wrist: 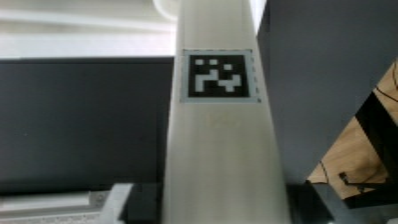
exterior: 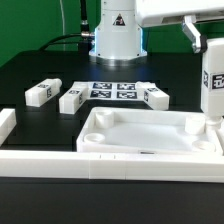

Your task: Assemble desk

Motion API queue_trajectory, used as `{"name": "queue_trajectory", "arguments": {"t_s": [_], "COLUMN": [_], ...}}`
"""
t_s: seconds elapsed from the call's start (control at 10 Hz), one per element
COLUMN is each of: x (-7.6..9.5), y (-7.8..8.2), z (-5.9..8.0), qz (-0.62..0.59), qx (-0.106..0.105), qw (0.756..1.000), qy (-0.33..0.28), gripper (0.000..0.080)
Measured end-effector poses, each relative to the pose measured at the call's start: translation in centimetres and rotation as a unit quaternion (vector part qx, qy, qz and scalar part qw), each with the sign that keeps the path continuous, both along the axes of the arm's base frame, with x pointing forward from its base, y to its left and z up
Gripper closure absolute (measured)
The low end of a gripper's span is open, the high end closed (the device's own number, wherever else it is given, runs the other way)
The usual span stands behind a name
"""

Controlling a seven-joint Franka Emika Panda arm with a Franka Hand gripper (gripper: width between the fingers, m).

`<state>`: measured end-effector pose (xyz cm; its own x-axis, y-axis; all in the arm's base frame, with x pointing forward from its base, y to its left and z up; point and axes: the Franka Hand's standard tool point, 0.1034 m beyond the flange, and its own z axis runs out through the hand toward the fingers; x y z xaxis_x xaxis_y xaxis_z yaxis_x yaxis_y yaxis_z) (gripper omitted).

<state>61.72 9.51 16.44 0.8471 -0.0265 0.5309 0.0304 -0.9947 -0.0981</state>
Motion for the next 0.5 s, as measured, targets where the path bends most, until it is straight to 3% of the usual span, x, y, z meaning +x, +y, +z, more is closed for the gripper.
{"name": "queue_trajectory", "arguments": {"t_s": [0.3,0.5], "x": [0.01,0.11], "y": [-0.07,-0.60], "z": [-0.04,-0.10], "qz": [0.005,0.038], "qx": [-0.004,-0.028], "qw": [1.000,0.999], "qy": [0.000,0.000], "gripper": [0.0508,0.0508]}}
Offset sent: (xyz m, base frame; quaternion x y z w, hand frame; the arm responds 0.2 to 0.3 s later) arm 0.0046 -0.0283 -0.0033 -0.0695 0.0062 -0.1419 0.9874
